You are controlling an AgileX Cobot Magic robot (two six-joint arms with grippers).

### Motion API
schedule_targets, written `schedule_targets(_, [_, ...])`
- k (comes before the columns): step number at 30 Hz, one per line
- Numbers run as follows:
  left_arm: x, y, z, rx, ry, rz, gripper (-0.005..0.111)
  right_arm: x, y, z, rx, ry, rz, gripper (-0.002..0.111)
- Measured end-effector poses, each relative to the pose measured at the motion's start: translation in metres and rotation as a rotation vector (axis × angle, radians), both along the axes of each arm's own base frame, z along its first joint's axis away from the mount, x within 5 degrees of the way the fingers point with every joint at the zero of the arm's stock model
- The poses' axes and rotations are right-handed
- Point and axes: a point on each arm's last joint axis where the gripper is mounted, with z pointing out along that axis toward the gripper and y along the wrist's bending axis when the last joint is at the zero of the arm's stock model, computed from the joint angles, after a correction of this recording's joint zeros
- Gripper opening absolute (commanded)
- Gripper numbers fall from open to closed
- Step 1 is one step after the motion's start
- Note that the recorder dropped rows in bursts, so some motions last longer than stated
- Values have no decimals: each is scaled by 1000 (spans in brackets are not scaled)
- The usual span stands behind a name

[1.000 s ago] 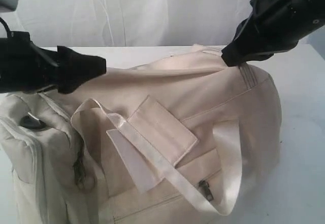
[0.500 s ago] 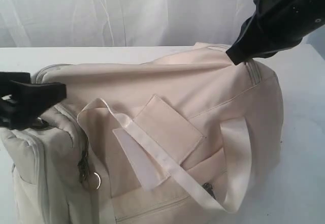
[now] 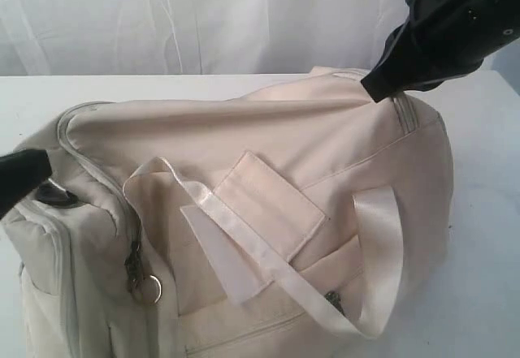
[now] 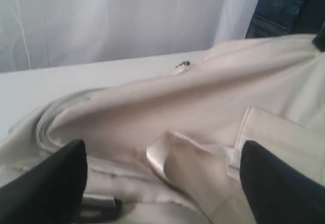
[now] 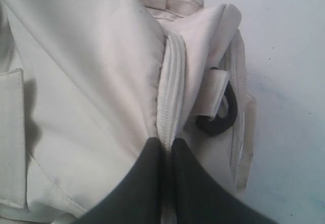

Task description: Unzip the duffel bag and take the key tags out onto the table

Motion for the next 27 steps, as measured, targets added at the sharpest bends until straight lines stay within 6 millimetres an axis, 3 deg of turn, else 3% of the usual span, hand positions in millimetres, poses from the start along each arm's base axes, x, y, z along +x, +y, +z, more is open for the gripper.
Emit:
schedule_targets(7, [-8,-4,-34,10,104,-60,83,0,0,0,0,1,-3,0])
schedule_targets(14, [-11,-6,-39,30,102,-100,63,0,0,0,0,1,-3,0])
schedule_targets(19, [-15,-6,-54,64,121,-109,63,0,0,0,2,-2,-4,0])
schedule_targets(27, [-13,-3,-54,83,110,-85,63,2,0,1,15,-20,-14,0])
